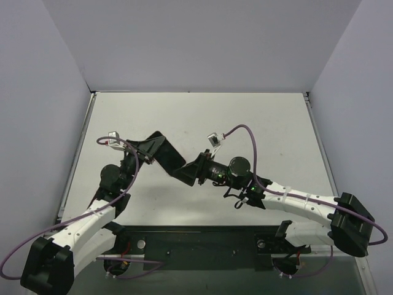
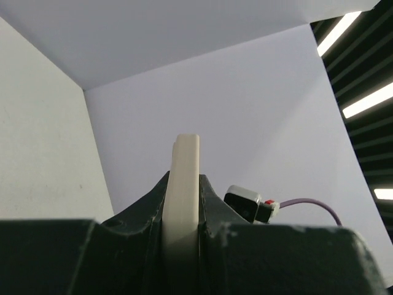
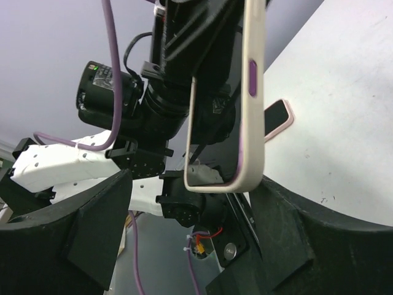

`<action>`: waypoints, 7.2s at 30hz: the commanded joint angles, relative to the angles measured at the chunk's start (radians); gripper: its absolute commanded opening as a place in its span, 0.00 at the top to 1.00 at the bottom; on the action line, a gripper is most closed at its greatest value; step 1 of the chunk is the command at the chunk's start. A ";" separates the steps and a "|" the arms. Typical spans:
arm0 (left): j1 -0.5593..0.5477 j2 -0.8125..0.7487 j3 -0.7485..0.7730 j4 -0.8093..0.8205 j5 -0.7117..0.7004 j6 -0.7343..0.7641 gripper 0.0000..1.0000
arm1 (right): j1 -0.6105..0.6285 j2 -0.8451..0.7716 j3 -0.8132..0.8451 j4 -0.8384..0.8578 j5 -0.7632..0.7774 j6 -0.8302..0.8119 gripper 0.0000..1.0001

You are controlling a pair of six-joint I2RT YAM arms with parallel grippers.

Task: Take the phone out of the phone case
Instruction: Remove the phone case from the phone.

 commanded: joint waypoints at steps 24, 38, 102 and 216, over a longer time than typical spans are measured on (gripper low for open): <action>-0.042 0.040 -0.014 0.414 -0.093 -0.146 1.00 | 0.028 0.073 0.076 0.166 -0.077 -0.035 0.63; -0.048 0.100 -0.014 0.526 -0.062 -0.204 1.00 | 0.020 0.112 0.113 0.150 -0.128 -0.050 0.76; 0.020 0.037 0.328 -0.080 0.620 0.071 1.00 | -0.072 -0.108 0.183 -0.336 -0.488 -0.179 0.67; -0.172 0.236 0.300 0.374 0.694 -0.350 1.00 | 0.244 -0.210 0.295 -0.768 0.306 -1.053 1.00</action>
